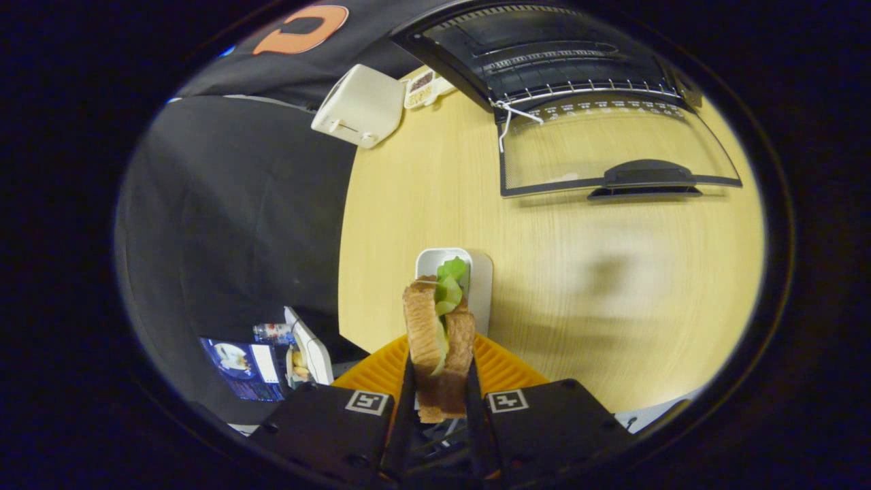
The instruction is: Open the toaster oven, put the food inside, and close the toaster oven door.
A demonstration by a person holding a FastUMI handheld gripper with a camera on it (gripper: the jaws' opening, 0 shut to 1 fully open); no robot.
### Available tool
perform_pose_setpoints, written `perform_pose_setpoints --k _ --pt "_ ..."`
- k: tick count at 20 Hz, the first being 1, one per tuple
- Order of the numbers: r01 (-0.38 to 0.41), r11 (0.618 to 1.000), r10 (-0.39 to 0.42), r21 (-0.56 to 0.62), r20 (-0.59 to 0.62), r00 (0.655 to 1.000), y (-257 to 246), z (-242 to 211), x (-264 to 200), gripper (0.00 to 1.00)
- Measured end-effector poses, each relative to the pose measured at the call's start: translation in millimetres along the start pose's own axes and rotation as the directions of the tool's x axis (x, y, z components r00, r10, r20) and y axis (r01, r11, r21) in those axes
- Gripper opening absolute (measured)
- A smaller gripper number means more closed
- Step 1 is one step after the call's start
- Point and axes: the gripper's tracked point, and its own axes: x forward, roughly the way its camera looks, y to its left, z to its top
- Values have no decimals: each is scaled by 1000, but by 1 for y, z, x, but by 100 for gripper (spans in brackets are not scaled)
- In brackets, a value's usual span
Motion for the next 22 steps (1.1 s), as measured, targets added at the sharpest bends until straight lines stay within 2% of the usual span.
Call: perform_pose_setpoints --k 2,5,10,13,16,19,22 --pt "-3 999 4 -36 32 999 3 6 -11 39" --pt "-39 999 40 -20 61 997 15 14 -30 39" --pt "-155 987 144 37 211 967 28 52 -76 39" --pt "-223 969 174 106 344 923 13 88 -107 39" --pt "-256 948 144 189 463 874 -21 127 -125 39" --pt "-346 901 146 260 569 809 -52 165 -128 39" --pt "-408 856 126 317 637 760 -79 199 -117 39"
